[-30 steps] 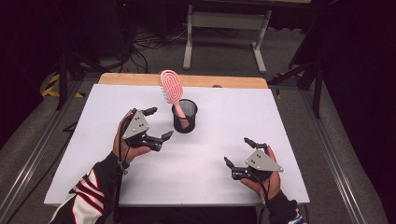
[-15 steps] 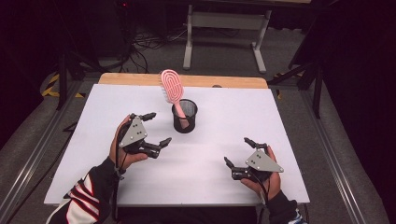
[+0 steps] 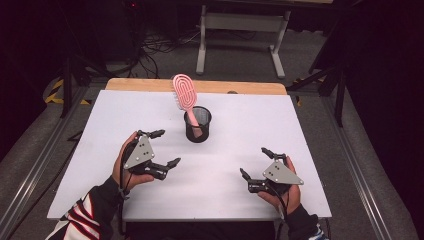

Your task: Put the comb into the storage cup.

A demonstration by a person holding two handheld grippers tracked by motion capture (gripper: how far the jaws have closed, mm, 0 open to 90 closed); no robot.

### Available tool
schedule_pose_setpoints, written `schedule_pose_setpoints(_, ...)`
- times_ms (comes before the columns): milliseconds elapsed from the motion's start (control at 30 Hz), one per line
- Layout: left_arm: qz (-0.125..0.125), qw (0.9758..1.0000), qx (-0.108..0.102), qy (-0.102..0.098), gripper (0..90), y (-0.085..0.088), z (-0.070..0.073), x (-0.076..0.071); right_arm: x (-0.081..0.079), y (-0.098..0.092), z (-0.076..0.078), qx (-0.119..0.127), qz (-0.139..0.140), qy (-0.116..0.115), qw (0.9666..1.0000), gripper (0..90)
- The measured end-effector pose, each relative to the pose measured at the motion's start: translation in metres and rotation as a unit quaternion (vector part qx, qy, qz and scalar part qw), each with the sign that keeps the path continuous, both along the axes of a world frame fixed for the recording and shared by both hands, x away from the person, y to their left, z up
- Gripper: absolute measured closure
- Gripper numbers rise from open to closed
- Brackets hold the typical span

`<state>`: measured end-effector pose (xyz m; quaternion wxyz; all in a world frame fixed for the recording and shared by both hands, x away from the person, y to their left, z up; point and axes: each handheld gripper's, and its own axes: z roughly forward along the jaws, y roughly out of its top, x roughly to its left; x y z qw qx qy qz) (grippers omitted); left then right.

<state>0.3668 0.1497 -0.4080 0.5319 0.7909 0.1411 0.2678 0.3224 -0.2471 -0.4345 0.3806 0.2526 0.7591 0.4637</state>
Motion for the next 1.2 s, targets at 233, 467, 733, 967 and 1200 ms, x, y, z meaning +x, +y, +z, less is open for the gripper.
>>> schedule_pose_setpoints(233, 0.004, 1.0000, 0.003, 0.002, 5.7, 0.009, -0.005, -0.009, 0.000, 0.001, 0.000, 0.000, 0.000, 0.000, 1.0000, 8.5)
schedule_pose_setpoints(467, 0.014, 0.9998, 0.008, 0.008, 5.7, 0.020, -0.011, -0.015, -0.001, 0.001, 0.000, 0.002, 0.000, -0.001, 1.0000, 8.5)
schedule_pose_setpoints(733, 0.030, 0.9993, 0.012, 0.018, 5.7, 0.038, -0.020, -0.020, -0.001, 0.001, 0.000, 0.003, 0.000, -0.001, 1.0000, 8.5)
schedule_pose_setpoints(967, 0.046, 0.9984, 0.016, 0.030, 5.7, 0.051, -0.029, -0.022, -0.001, 0.001, 0.000, 0.004, 0.000, -0.001, 1.0000, 8.5)
schedule_pose_setpoints(1200, 0.064, 0.9968, 0.023, 0.042, 5.8, 0.063, -0.038, -0.021, -0.001, 0.000, 0.000, 0.005, 0.000, 0.000, 1.0000, 8.5)
